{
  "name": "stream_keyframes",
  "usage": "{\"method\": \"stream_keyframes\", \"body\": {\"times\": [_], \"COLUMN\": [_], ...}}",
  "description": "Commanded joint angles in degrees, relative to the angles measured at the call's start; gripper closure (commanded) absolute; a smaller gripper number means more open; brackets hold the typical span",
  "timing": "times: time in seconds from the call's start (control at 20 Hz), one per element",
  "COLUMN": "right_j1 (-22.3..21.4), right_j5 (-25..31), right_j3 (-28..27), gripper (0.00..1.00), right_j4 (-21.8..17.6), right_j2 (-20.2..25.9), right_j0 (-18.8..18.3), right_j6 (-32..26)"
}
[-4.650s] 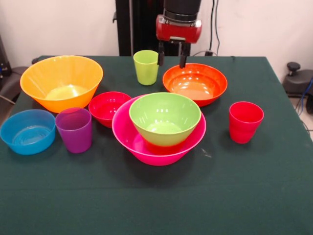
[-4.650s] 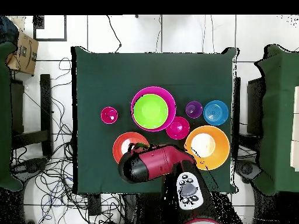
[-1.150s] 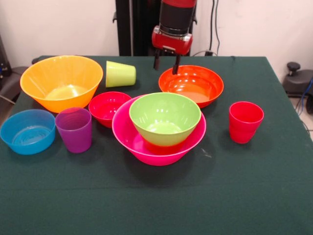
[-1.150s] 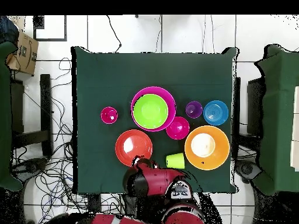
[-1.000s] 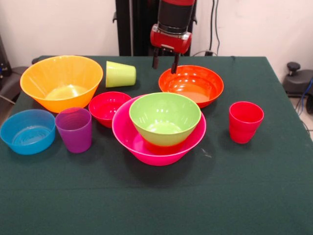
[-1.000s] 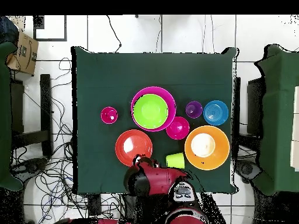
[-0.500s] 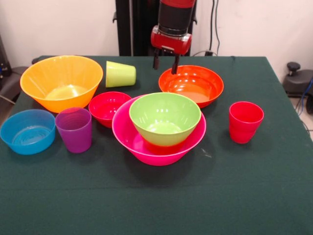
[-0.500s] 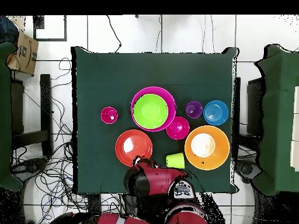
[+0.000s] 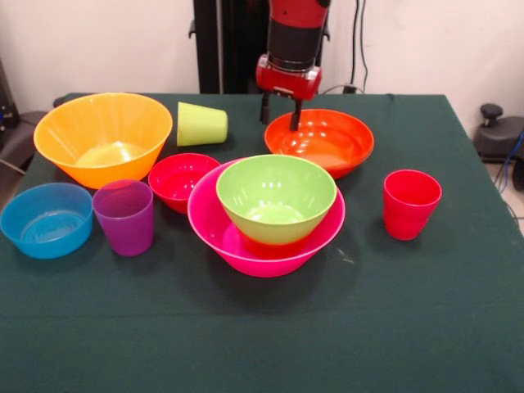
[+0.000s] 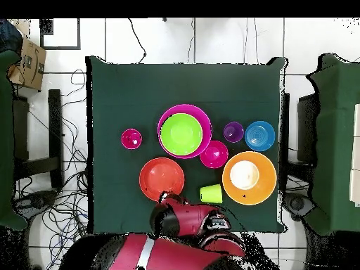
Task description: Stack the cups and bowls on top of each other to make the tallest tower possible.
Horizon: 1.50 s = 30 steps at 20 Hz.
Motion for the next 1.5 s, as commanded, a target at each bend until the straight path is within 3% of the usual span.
{"method": "stream_keyframes", "body": {"times": [0.05,0.55,0.95,1.15,1.5], "right_j1": [6.1,7.38,5.96,3.12,-0.84], "right_j5": [-4.98,-6.45,-4.82,-2.72,-0.33], "right_j3": [-5.88,-6.14,-6.01,-5.34,-4.29], "gripper": [0.0,0.0,0.0,0.0,0.0], "right_j4": [0.82,0.3,1.09,1.34,0.0], "right_j2": [4.77,4.4,4.82,5.43,10.95], "right_j0": [-0.04,-0.81,-0.87,-0.97,-4.56], "right_j6": [6.39,5.49,5.35,5.08,4.28]}}
